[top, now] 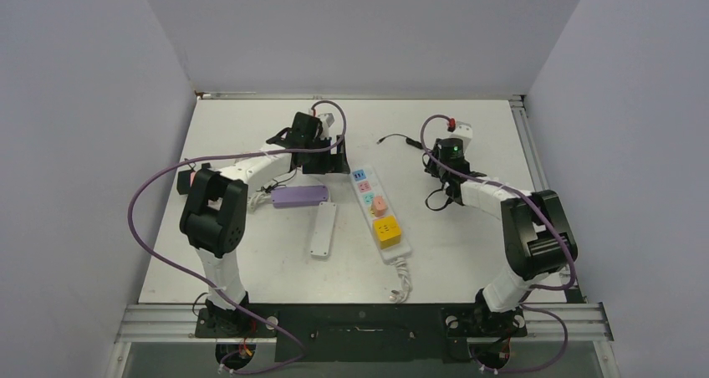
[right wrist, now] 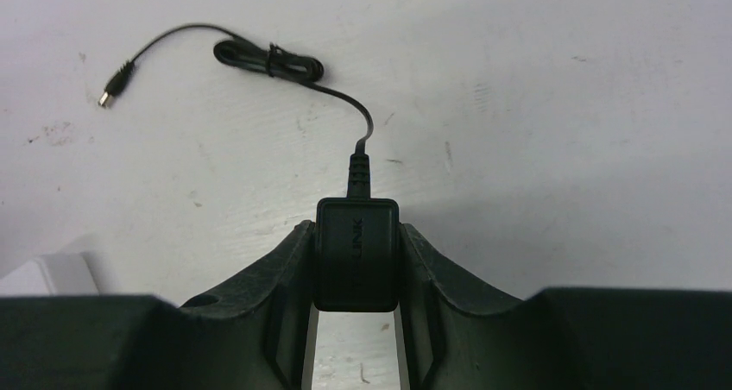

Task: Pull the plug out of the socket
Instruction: Place the plug at the center of the board.

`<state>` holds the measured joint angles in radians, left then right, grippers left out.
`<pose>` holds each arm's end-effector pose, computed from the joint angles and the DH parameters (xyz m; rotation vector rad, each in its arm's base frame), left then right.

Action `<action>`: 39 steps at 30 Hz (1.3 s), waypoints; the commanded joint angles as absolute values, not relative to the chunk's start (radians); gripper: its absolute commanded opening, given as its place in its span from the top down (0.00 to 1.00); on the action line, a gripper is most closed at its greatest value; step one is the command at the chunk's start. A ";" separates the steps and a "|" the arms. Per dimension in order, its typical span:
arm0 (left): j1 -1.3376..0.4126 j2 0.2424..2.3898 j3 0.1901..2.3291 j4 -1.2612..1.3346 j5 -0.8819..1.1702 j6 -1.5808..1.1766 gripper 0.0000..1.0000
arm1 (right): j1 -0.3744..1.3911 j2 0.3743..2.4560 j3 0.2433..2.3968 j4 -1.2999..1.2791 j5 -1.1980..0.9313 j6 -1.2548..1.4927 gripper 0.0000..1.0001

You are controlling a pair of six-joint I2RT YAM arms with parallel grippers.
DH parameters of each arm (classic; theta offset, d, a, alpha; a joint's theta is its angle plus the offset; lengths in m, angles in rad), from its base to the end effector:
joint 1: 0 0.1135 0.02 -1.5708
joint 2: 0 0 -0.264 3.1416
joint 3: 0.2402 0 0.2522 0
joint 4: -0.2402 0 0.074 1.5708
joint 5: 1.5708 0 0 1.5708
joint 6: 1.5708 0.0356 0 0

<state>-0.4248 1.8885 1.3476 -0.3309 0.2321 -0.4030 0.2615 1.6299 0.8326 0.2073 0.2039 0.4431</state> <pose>0.3732 -0.1778 0.2064 0.1344 2.5166 -0.6378 0.3304 0.0810 0.1831 0.3119 2.1303 0.1896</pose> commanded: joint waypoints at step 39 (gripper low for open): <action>-0.442 1.716 1.344 -0.395 0.278 -0.415 0.13 | 0.618 1.429 0.941 -0.217 -0.100 0.290 0.09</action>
